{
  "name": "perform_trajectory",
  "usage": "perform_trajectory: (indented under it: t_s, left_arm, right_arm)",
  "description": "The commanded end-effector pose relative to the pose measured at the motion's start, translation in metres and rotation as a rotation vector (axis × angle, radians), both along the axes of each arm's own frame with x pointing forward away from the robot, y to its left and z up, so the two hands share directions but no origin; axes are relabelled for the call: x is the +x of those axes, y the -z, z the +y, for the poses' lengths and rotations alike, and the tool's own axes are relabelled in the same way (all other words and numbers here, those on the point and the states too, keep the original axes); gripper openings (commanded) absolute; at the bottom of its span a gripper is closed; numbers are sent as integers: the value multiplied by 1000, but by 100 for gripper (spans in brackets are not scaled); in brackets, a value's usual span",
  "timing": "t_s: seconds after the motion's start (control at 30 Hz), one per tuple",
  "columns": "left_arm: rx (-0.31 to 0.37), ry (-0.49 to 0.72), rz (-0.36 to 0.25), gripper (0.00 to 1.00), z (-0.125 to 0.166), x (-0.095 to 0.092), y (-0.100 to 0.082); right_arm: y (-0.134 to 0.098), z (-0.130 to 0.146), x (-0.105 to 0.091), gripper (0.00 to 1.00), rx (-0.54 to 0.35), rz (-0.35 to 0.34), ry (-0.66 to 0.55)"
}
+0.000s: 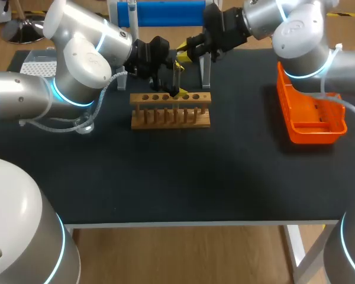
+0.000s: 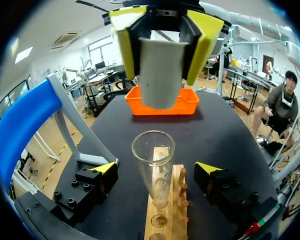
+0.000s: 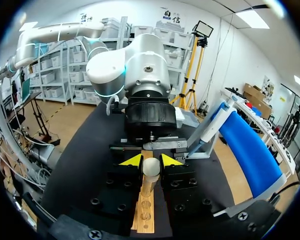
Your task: Invert the test tube, pick up the pipette, mount the tip to pipette, aspirate from beaker and dispense into the tube, eject the tip, return the pipette, and cap with the stopper.
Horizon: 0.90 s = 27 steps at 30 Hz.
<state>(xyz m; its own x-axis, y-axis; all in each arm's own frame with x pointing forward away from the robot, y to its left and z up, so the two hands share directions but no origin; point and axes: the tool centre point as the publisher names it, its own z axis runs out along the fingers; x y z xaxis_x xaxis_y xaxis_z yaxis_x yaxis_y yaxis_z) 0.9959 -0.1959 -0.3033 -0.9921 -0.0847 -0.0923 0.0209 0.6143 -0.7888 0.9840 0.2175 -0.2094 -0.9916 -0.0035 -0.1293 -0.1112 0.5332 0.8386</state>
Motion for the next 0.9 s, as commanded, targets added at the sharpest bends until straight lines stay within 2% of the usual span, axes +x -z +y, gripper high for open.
perform_trajectory:
  t_s: [0.03,0.9]
  left_arm:
    - [1,0,1,100,0,0,0]
    - [1,0,1,100,0,0,0]
  right_arm:
    - [1,4,4,0,-8,4,-6]
    - [16,6,8,0,-41,17,8]
